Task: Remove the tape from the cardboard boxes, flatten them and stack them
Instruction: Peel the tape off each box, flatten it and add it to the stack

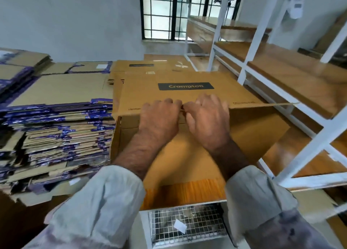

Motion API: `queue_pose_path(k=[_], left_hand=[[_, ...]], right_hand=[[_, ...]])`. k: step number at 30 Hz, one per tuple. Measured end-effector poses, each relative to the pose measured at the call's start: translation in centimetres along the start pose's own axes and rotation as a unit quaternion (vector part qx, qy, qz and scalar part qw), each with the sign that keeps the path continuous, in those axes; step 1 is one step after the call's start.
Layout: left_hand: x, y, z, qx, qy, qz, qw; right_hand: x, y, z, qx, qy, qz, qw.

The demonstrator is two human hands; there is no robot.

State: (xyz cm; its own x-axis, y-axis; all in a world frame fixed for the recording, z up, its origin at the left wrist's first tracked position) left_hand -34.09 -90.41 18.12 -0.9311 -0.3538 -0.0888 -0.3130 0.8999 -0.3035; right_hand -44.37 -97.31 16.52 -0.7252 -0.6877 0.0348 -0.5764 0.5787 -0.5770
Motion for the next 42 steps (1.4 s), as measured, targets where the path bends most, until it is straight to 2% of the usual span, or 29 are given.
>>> queue_pose_path(k=[3, 8, 10, 13, 17, 21, 24, 31, 34, 38, 42], left_hand=[[-1.3, -0.2, 0.5, -0.013, -0.008, -0.043, 0.999], [-5.0, 1.1, -0.1, -0.028, -0.017, -0.141, 0.99], [-6.1, 1.4, -0.1, -0.061, -0.021, -0.171, 0.983], [-5.3, 1.3, 0.7, -0.102, -0.02, -0.149, 0.983], [-2.1, 0.7, 3.3, -0.121, 0.034, -0.073, 0.989], [-3.8, 1.7, 7.8, -0.198, 0.052, -0.1, 0.974], [-6.8, 4.1, 12.4, -0.239, 0.037, -0.109, 0.964], [-10.6, 12.0, 24.6, -0.344, 0.058, -0.078, 0.934], [-10.9, 12.0, 26.0, -0.339, 0.066, -0.072, 0.936], [-12.4, 11.1, 26.3, -0.368, 0.071, -0.043, 0.926], [-12.3, 11.6, 26.4, -0.353, 0.084, -0.036, 0.931]], right_hand=[[5.6, 0.1, 0.0, -0.026, -0.03, 0.031, 0.999], [16.3, -0.5, 0.6, -0.218, 0.039, 0.114, 0.969], [17.6, -0.8, 1.0, -0.247, 0.013, 0.108, 0.963], [16.0, -1.1, 1.6, -0.239, -0.036, 0.062, 0.968], [10.3, -0.9, 4.0, -0.268, -0.019, -0.018, 0.963], [4.8, 1.1, 8.4, -0.274, -0.096, -0.07, 0.954], [1.4, 3.7, 13.0, -0.317, -0.103, -0.101, 0.938], [-2.4, 13.4, 23.4, -0.468, -0.122, -0.062, 0.873], [-1.8, 13.6, 24.8, -0.483, -0.106, -0.052, 0.867], [-2.0, 12.9, 25.1, -0.518, -0.092, -0.043, 0.849], [-2.6, 13.2, 25.6, -0.5, -0.086, -0.014, 0.862]])
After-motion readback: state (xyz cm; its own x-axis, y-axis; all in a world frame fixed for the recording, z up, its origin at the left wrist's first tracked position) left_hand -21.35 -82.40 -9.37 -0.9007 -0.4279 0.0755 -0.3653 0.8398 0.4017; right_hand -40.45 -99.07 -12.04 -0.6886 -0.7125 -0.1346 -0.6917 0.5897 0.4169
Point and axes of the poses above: each hand's wrist, its own y-axis away from the middle knuckle, its own z-axis out of the palm, x = y × z, the point moved 3 cm from there along -y, towards the middle knuckle, and after that the axes turned 1 degree about z, right-handed, at the moved point
